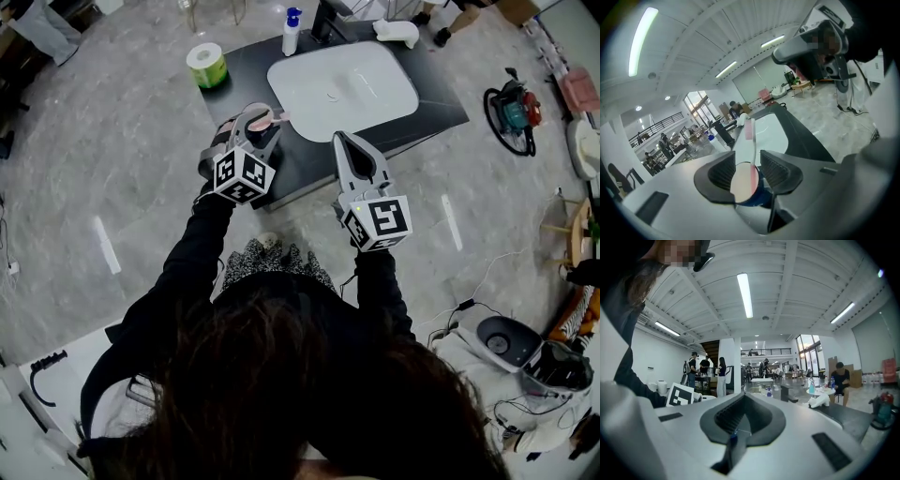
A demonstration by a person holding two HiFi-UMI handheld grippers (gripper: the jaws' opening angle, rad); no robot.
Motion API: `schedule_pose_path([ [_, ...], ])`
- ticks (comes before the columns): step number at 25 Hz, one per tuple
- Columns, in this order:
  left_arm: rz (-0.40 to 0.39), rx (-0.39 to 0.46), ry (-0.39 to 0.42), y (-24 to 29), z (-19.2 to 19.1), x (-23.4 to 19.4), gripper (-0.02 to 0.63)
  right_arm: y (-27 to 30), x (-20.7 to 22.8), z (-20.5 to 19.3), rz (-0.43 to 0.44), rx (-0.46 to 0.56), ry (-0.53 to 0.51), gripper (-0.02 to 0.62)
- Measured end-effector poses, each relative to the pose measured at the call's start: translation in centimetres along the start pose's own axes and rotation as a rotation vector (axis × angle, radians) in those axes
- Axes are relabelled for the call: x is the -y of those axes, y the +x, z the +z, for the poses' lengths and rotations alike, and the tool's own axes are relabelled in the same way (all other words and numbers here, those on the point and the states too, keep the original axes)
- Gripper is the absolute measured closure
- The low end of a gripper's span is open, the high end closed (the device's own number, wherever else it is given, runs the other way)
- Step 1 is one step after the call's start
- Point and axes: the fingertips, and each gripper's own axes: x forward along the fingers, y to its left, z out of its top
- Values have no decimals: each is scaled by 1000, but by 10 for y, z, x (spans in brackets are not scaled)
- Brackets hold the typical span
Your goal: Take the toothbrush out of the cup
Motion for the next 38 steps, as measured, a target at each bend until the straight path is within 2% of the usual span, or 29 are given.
schedule_pose_path([
  [8, -44, -28, 4, 15, -6, 6, 453, -2, 4, -4, -19, -7, 2, 592],
  [15, -65, -41, -51, 18, -11, 10, 456, -5, 5, -3, -26, 3, 10, 592],
  [16, -64, -43, -55, 18, -12, 10, 463, -5, 4, -3, -25, 2, 9, 592],
  [19, -62, -43, -55, 18, -13, 8, 548, -4, 3, -5, -19, 2, 5, 592],
  [28, -70, -36, -73, 16, -10, 6, 569, -2, -1, -5, -1, 1, 5, 592],
  [33, -61, -10, -112, 12, -5, -1, 569, 0, -2, -5, 10, -3, 3, 592],
  [38, -39, 33, -211, 2, 6, -13, 569, 0, -4, -4, 16, -4, 1, 592],
])
